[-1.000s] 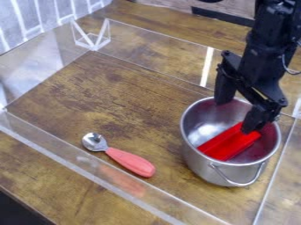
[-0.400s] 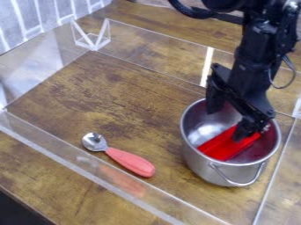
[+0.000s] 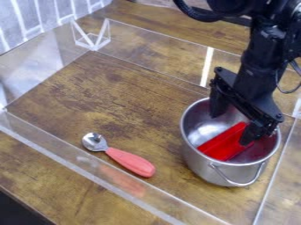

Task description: Remove the red object from the silver pot and put it on the table

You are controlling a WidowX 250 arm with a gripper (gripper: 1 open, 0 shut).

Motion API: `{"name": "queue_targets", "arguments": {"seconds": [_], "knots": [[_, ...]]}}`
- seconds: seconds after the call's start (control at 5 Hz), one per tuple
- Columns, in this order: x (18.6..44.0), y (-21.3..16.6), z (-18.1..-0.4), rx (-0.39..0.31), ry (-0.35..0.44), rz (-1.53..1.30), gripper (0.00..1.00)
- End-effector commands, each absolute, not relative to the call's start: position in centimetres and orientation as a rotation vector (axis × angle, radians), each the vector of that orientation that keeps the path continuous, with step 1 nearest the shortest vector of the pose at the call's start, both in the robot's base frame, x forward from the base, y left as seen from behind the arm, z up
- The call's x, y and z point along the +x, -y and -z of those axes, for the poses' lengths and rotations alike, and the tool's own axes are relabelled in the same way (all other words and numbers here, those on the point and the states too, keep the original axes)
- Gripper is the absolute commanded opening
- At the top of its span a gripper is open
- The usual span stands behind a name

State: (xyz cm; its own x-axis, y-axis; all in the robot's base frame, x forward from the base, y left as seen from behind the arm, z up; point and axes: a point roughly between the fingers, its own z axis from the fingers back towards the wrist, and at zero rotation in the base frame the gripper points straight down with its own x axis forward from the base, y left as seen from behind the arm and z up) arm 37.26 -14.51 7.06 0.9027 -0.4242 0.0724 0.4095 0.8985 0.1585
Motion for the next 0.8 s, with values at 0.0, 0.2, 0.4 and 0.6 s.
{"name": "queue_targets", "arguments": {"seconds": [0.0,0.2,0.4,0.6], "knots": [[37.9,14.2,-10.3,0.107,0.202,0.420,0.00],[38.1,13.8,-10.3,0.103,0.201,0.424,0.00],[38.0,13.3,-14.0,0.138,0.205,0.428,0.00],[37.8,12.8,-18.2,0.187,0.214,0.423,0.00]]}}
